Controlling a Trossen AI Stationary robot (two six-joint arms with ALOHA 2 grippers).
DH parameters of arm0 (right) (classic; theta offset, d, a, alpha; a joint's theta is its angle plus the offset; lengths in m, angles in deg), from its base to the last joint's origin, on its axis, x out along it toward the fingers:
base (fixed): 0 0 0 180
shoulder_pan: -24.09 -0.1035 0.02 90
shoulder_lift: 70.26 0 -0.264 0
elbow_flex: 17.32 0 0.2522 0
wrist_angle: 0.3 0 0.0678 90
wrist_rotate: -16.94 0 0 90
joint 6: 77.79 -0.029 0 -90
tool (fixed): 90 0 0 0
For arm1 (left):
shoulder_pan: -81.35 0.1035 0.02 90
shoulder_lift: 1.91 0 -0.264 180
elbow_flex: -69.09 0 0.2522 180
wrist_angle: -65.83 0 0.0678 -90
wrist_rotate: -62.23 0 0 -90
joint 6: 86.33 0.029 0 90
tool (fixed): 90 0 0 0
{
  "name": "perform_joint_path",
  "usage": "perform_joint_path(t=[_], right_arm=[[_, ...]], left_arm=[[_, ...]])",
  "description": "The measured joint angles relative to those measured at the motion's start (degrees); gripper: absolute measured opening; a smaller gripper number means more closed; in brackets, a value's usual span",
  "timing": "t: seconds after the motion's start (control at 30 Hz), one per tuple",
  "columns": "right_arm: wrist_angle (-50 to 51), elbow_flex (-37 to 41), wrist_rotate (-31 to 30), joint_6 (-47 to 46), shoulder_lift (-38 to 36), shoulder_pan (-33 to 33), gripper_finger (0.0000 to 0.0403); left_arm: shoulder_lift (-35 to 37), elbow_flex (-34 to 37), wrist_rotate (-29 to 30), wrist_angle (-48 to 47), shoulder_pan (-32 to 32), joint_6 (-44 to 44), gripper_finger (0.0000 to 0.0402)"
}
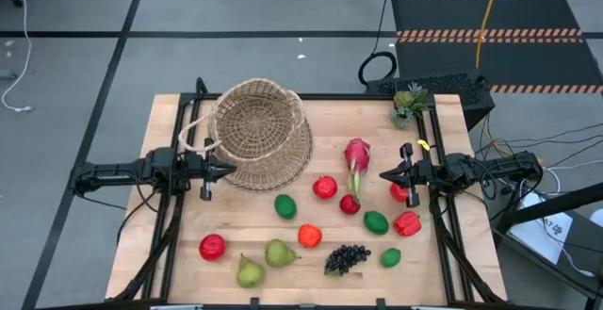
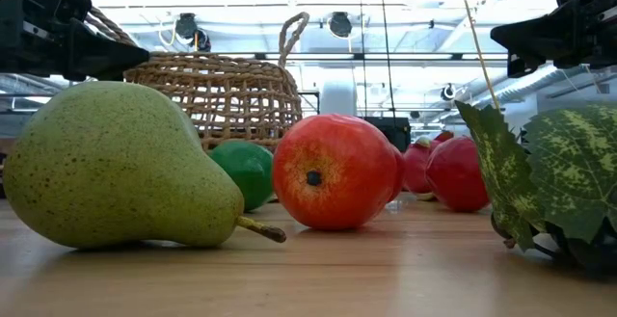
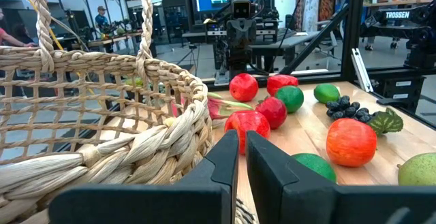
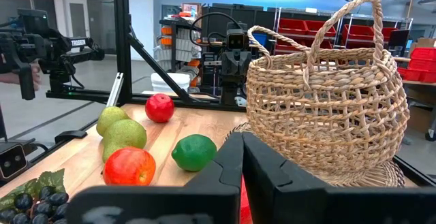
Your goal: Build produce basket
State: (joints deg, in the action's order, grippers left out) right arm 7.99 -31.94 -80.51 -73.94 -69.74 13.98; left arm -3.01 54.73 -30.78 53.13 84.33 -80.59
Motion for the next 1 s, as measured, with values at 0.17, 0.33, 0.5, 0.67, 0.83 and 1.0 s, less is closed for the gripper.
perform_joint_path(t=[0.17,0.33,0.5,0.67,0.83,1.0], right_arm=[[0.02,0.00,0.01,0.00,-0.01,-0.02,0.0000],[0.02,0.02,0.00,-0.02,-0.02,0.00,0.0000],[0.02,0.02,0.02,0.00,-0.02,0.00,0.0000],[0.00,0.00,0.02,0.00,-0.02,0.00,0.0000],[0.00,0.00,0.02,-0.02,-0.02,0.00,0.0000],[0.02,0.00,0.02,-0.01,-0.01,0.00,0.0000]], left_arm=[[0.00,0.02,0.00,-0.02,0.00,0.00,0.0033],[0.00,0.02,0.00,0.06,0.00,0.00,0.0033],[0.00,0.01,0.02,0.10,0.00,-0.05,0.0033],[0.00,0.01,0.04,0.09,-0.01,-7.16,0.0033],[0.00,0.00,0.00,-0.01,-0.09,-7.90,0.0033],[0.00,0.00,-0.02,-0.02,-1.63,-9.05,0.0018]])
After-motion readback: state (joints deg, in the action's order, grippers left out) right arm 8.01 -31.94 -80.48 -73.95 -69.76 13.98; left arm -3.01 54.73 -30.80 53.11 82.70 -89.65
